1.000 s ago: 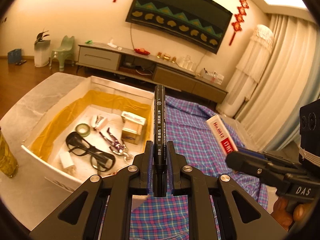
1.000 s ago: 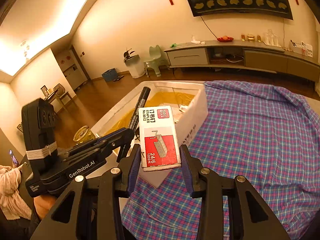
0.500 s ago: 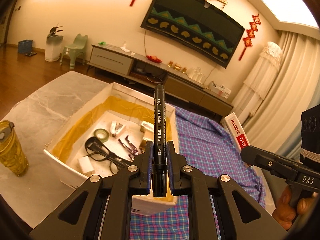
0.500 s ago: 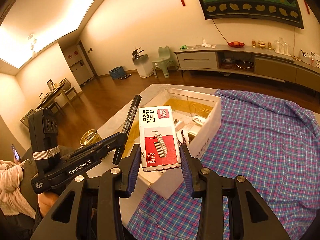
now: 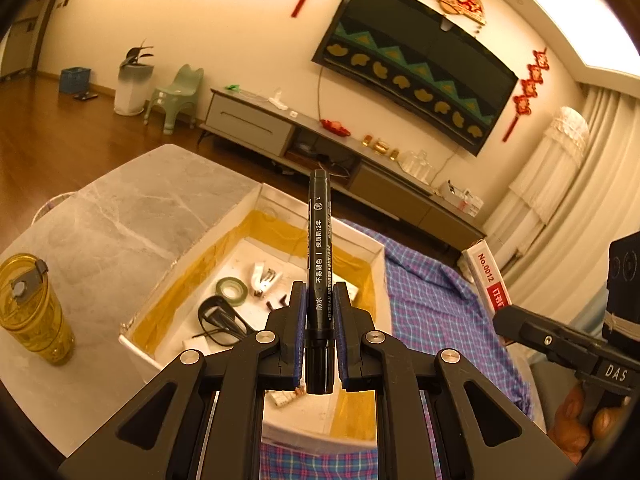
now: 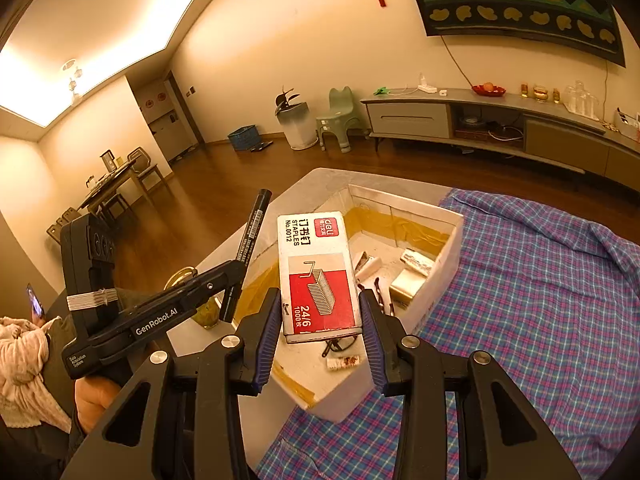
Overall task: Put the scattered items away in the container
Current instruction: 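Lift and carry the staples box with the right tool while the left tool carries the marker to the box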
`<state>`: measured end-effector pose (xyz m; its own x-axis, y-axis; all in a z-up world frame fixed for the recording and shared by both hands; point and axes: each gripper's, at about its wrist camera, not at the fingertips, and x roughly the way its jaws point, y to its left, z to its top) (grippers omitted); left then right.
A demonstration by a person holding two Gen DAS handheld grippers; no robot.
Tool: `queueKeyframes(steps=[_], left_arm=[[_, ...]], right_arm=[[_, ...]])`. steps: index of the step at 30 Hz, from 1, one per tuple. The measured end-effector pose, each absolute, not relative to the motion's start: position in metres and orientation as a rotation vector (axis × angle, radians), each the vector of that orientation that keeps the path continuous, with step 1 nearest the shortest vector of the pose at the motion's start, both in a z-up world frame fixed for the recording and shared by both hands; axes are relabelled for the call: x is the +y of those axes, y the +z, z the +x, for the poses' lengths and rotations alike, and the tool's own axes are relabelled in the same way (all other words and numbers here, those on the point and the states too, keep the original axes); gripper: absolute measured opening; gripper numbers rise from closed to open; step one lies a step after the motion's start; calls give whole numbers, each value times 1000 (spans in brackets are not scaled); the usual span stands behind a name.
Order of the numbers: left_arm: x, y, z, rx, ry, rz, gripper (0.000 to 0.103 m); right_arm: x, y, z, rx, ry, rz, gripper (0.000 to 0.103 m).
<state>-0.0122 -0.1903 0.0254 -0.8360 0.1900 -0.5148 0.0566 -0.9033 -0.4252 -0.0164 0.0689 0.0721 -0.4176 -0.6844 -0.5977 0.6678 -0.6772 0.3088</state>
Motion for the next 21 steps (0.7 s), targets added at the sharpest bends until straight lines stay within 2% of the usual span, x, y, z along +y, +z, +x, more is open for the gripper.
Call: queueKeyframes(steps=[5,15,21], left_arm=[[-199,26,-28,-676,2884,-904,13],[-202,34,-73,-417,2932,-1004,13],[-203,28,-99,-326,2915,-1083,13]], right_arm=[[53,74,-30,-15,-2109,922,40],[22,66,-66,5,-2074,989,40],[5,55,-93,28,-2061,1049,40]])
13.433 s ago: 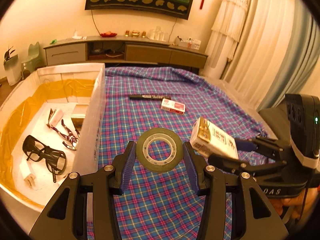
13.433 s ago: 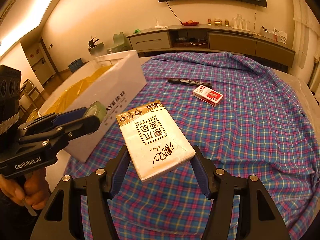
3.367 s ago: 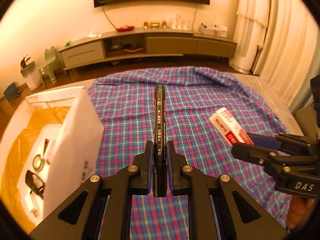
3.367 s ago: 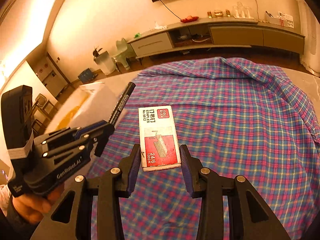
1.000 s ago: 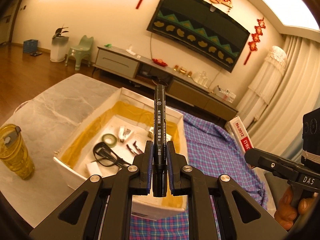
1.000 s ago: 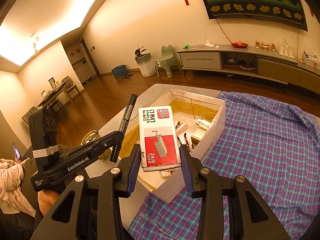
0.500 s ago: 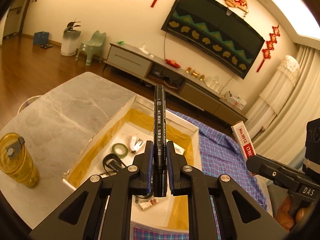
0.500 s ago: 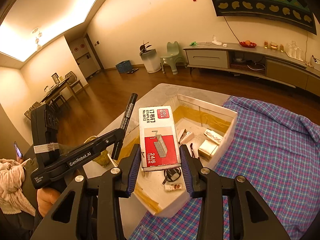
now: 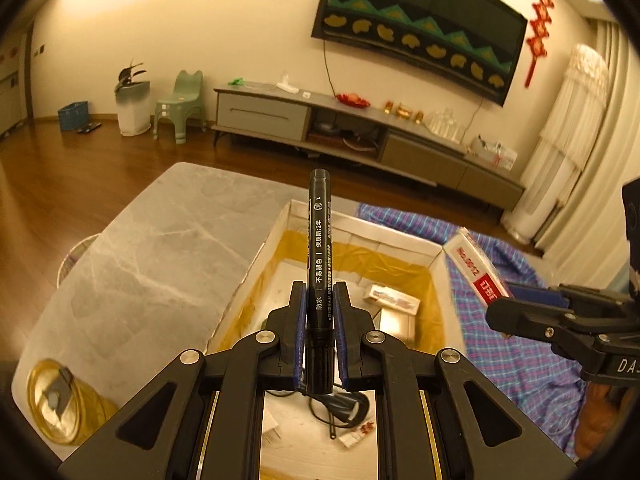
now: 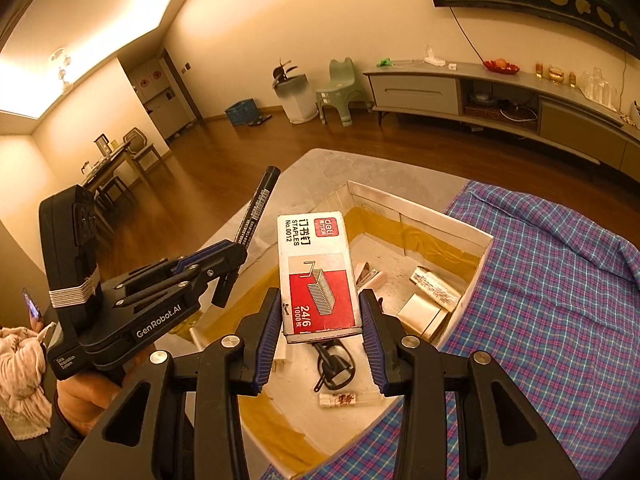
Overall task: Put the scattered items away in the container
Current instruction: 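Lift and carry the staples box with the right tool while the left tool carries the marker to the box, then open the right tool dropping the staples box while the left tool releases the marker into the box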
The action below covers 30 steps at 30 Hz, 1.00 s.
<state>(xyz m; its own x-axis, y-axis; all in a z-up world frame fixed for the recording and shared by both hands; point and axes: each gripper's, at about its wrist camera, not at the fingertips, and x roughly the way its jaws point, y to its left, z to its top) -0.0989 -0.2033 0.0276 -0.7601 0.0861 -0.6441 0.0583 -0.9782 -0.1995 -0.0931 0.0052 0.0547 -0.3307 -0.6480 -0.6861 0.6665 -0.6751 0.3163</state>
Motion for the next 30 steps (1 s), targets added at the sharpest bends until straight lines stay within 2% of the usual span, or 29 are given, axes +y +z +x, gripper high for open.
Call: queueKeyframes(steps=[6,15,30], left_arm=[[-196,16,-124,-211,2861,-1177,13],[-196,0,-159,-147,2783,-1306,13],[-179,-39,-217,55,2664,-1559,13]], right_arm=[[-8,45,-115,80,-2060,1094,40],[-26,26,-141,177,-2056,1159,40],[-64,-19,-171,437,-2022,1275,40]])
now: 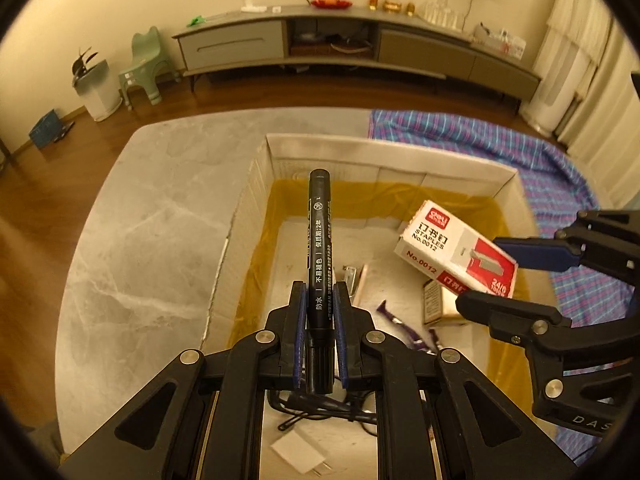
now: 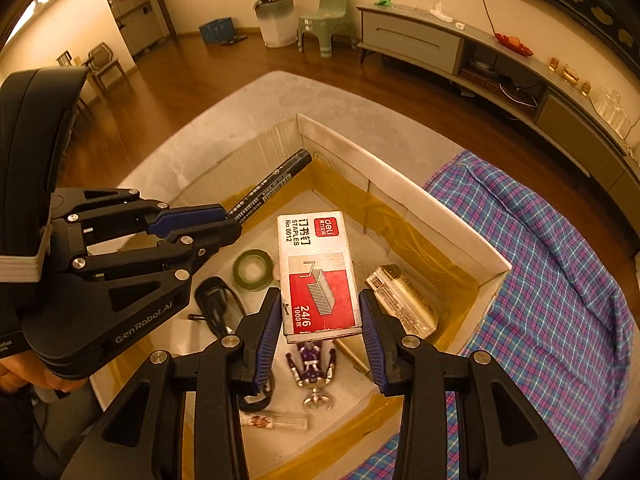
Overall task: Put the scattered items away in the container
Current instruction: 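Open the right tool dropping the staples box while the left tool releases the marker into the box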
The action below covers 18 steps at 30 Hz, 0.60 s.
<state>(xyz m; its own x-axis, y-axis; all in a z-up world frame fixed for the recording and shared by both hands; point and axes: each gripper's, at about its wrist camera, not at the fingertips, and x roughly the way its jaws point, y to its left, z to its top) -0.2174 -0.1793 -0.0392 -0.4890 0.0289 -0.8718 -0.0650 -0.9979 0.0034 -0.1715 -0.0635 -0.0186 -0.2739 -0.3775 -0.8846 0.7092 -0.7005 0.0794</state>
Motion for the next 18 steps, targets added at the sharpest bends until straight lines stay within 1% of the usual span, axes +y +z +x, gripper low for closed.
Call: queueKeyframes(steps=[12,13,14,16,18], left_arm=[[-176,-69,-248,99,2645,-1689,14],[-177,-71,-250,99,2659,-1698,16],[-178,-72,-252,97,2666,-1701,22],[-177,-73,-252,86,2667,-1693,27],[-176,-72,-251,96,2670,-1690,27]], right_arm=[[-83,-49,-194,546,-2013,1347,41],[-85,-51,-196,553,-2013,1352,41],[-86,-53,-197,554,-2011,1359,41],[-88,-56,-200,560,-2020,1369,42],[-89,-58,-201,571,-2027,1374,42]])
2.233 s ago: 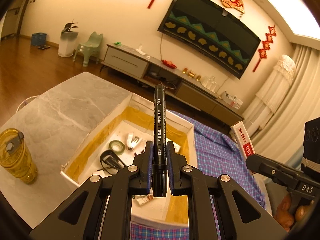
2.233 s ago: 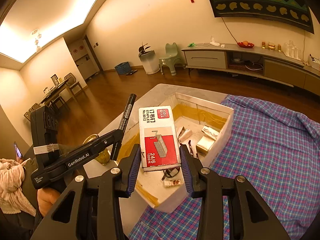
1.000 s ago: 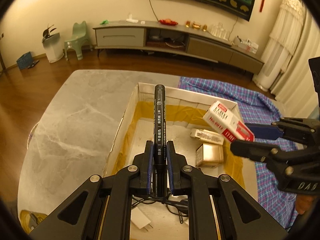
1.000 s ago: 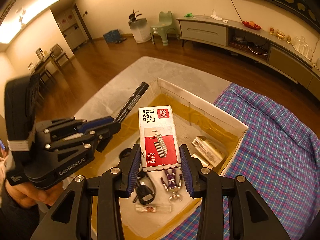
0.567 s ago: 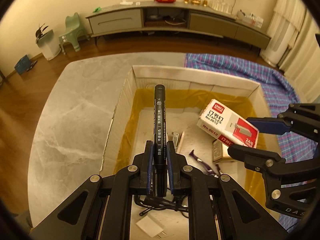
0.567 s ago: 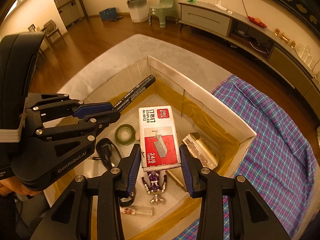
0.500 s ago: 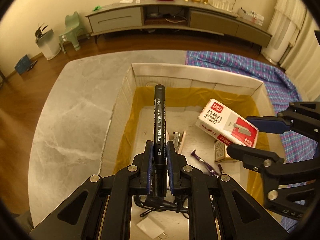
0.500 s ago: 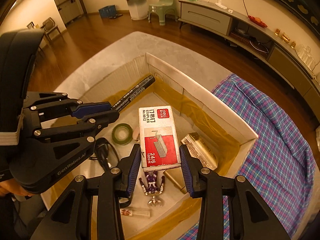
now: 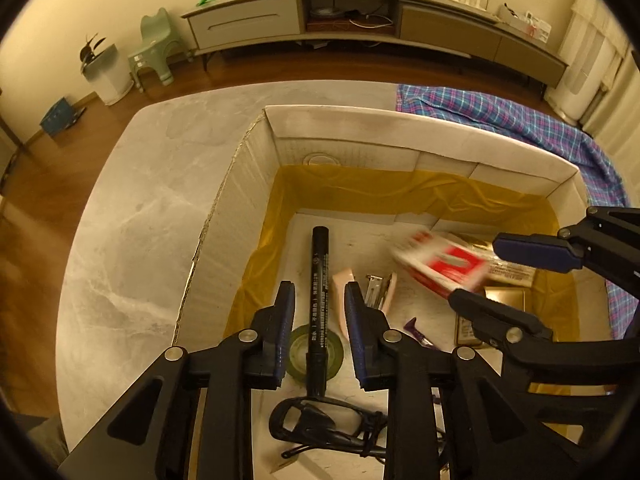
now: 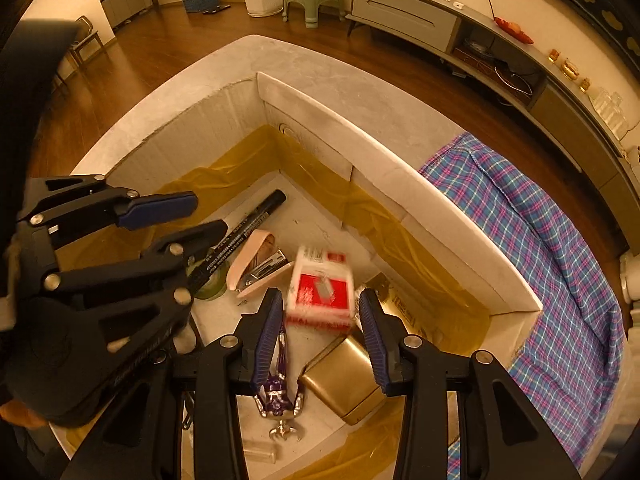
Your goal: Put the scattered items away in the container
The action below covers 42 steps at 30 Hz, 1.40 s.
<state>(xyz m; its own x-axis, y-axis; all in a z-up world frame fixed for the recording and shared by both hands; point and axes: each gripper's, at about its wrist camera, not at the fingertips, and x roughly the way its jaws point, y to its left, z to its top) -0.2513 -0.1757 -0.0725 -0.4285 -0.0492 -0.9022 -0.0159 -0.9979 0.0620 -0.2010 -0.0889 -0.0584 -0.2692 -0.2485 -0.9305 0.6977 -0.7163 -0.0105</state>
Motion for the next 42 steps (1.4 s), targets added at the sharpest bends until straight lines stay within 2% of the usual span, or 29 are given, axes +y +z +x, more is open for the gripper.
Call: queueKeyframes(steps=[9,17,23,26,36,42], left_arm=[[-172,-64,-239,-98,-2649,1638,39],[-173,-30,-200,-119,-2673,1508,46],[-165,-3,-155,-180,-2723,1398,50],[-159,8,-130,-185,-2747,1357,50],[-132,23,-55,-210,-2822,1263,55],[-122,28,-20,-215,-2832,1197,55]], right_arm=[[-74,-52,-195,529,-2029,1377,48],[-52,-31,-173,485,-2008,1350,53],[-33,-5,-124,522,-1994,1248,56],[-23,10,-97,537,-1995,1184,63],[9,25,-19,668,-1998,1052,63],[31,36,17,666,-2015,1009,63]])
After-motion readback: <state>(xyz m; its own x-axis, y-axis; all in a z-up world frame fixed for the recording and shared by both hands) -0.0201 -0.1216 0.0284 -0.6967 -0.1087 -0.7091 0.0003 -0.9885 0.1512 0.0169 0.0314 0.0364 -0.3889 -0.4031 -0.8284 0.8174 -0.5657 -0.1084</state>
